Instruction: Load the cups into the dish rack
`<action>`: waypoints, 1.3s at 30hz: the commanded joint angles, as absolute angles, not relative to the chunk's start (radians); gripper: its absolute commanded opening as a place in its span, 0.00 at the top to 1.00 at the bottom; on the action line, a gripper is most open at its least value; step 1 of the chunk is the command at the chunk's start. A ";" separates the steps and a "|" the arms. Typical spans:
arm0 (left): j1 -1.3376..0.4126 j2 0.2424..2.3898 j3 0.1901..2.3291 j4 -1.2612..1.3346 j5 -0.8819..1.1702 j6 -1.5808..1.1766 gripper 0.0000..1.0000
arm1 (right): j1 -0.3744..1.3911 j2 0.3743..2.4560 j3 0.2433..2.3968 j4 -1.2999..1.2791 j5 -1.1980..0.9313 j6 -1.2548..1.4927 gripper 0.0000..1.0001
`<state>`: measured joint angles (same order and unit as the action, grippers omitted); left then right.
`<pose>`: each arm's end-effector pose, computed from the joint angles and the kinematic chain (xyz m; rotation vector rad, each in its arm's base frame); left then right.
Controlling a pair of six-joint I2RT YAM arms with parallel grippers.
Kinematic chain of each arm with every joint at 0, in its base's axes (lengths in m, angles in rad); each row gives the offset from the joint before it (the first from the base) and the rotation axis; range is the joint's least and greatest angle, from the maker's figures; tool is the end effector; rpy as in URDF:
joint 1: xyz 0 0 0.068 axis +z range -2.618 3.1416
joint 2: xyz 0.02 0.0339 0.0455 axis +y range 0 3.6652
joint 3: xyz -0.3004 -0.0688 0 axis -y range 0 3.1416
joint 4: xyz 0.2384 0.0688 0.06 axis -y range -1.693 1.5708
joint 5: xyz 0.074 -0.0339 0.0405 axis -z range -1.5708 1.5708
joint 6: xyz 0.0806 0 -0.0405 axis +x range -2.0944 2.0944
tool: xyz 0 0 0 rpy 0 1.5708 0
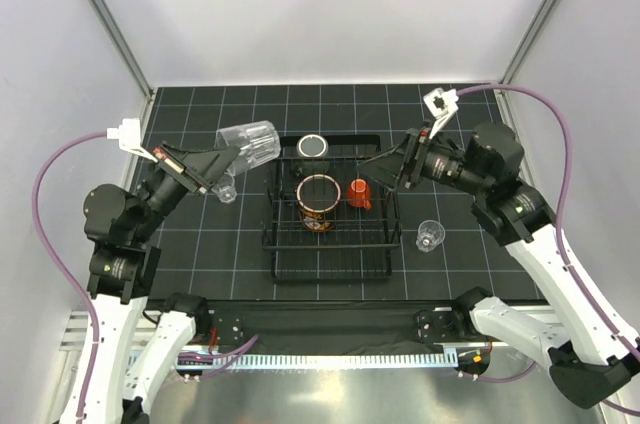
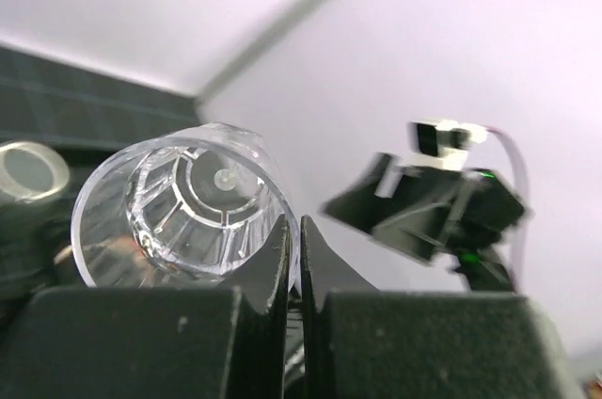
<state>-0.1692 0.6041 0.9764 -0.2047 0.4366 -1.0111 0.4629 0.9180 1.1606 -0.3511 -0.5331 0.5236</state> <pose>0.1106 -0.0535 0.4513 -0.2530 1.5266 -1.2615 0.1581 0.1247 0.4521 -0.3767 1.7685 1.1683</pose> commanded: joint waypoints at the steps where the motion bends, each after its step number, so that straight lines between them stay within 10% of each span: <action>1: -0.169 0.620 0.950 0.213 0.638 -1.173 0.99 | 0.521 0.946 1.187 -0.247 -0.610 0.545 0.24; 12: -0.170 0.658 0.830 0.647 0.690 -1.454 1.00 | 0.719 1.008 1.229 -0.037 -0.614 0.560 0.05; 39: -0.179 0.634 0.752 0.775 0.653 -1.557 1.00 | 0.851 1.264 1.381 0.278 -0.489 0.773 0.15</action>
